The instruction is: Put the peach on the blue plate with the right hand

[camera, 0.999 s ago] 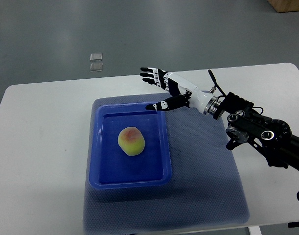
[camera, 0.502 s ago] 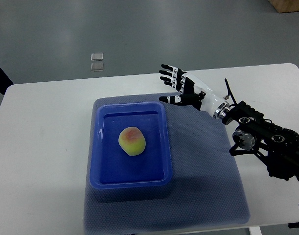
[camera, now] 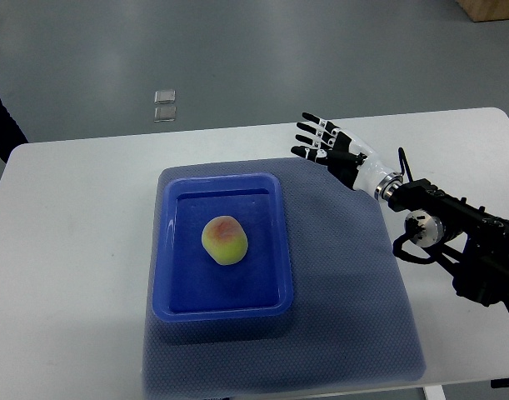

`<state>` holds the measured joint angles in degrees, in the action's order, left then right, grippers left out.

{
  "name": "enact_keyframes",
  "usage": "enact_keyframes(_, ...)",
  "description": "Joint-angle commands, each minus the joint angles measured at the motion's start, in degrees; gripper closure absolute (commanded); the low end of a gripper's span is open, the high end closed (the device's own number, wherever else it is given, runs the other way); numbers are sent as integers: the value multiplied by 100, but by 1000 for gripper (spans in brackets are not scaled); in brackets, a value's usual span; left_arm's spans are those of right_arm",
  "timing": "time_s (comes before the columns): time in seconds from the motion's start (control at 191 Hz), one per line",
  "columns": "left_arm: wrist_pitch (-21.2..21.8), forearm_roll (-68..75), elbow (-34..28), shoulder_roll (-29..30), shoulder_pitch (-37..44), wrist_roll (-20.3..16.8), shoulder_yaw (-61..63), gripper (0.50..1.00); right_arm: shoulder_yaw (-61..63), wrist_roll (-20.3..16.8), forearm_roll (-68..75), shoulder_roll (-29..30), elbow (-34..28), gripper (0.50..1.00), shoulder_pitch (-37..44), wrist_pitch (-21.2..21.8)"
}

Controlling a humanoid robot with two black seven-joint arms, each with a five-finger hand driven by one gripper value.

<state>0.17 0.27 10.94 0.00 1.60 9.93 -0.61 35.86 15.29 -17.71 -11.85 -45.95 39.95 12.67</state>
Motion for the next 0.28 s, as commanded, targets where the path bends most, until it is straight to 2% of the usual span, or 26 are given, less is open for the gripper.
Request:
enact_keyframes(0.0, 0, -10, -4, 0, -2, 0, 0, 500, -9, -35, 4, 7, 16, 570, -14, -10)
enact_keyframes(0.277, 0, -9, -4, 0, -2, 0, -9, 500, 35, 53, 4, 60, 42, 570, -137, 78)
